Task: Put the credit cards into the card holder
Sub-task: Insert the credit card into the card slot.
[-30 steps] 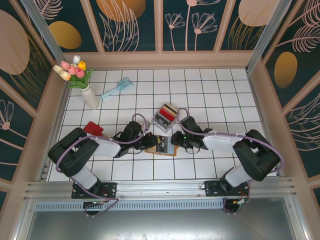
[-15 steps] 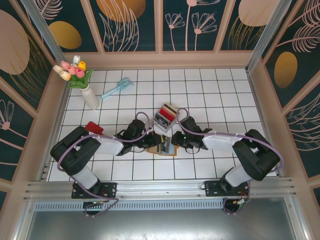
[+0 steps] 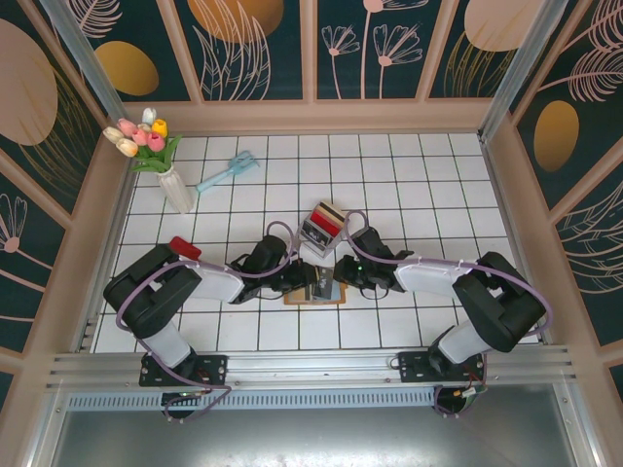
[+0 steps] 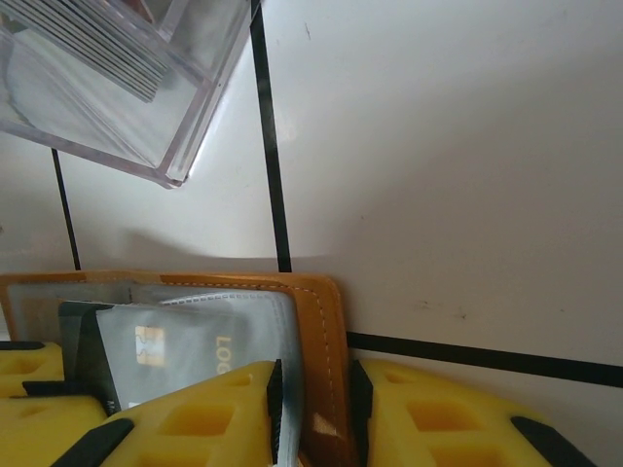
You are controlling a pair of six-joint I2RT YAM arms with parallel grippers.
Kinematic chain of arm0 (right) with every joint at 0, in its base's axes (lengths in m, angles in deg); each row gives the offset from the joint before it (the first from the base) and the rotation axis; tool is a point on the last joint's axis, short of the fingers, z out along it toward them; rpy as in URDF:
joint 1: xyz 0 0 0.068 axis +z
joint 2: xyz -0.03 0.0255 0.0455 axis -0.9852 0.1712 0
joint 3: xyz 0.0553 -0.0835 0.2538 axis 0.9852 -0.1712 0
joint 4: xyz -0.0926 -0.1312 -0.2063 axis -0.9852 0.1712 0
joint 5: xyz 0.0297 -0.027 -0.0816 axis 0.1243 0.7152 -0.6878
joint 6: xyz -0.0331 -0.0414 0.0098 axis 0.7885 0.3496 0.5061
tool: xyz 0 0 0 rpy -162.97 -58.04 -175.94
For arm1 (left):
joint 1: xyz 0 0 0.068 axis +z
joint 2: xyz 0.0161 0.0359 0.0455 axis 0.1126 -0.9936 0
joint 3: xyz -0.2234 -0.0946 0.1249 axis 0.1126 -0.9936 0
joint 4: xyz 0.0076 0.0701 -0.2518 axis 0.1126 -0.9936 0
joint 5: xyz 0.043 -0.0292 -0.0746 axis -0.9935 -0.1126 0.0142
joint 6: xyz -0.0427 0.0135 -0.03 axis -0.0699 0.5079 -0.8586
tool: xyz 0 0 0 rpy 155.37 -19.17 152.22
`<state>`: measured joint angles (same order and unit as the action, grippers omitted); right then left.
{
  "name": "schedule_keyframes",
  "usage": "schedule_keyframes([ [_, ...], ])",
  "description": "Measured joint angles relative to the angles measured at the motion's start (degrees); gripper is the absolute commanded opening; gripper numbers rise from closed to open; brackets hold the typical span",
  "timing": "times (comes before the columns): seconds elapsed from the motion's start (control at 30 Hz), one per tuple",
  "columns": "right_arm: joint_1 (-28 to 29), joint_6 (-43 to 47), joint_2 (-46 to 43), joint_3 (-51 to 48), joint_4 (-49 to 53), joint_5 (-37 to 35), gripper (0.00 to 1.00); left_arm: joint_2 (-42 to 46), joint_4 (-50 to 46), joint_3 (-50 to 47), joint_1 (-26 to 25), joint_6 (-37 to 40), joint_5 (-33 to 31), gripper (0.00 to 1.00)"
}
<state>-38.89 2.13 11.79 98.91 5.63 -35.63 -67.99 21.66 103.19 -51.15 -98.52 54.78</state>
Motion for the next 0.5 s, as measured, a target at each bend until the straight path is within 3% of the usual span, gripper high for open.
schedule_keyframes([
  [0.3, 0.0, -0.4, 0.0, 0.0, 0.0, -0.3, 0.28, 1.3, -6.9, 2.2, -1.1, 1.8, -2.3, 0.26],
  [0.5, 0.0, -0.4, -0.1, -0.4, -0.4, -0.3, 0.28, 3.1, -11.2, 2.3, -1.1, 3.5, -3.7, 0.21],
])
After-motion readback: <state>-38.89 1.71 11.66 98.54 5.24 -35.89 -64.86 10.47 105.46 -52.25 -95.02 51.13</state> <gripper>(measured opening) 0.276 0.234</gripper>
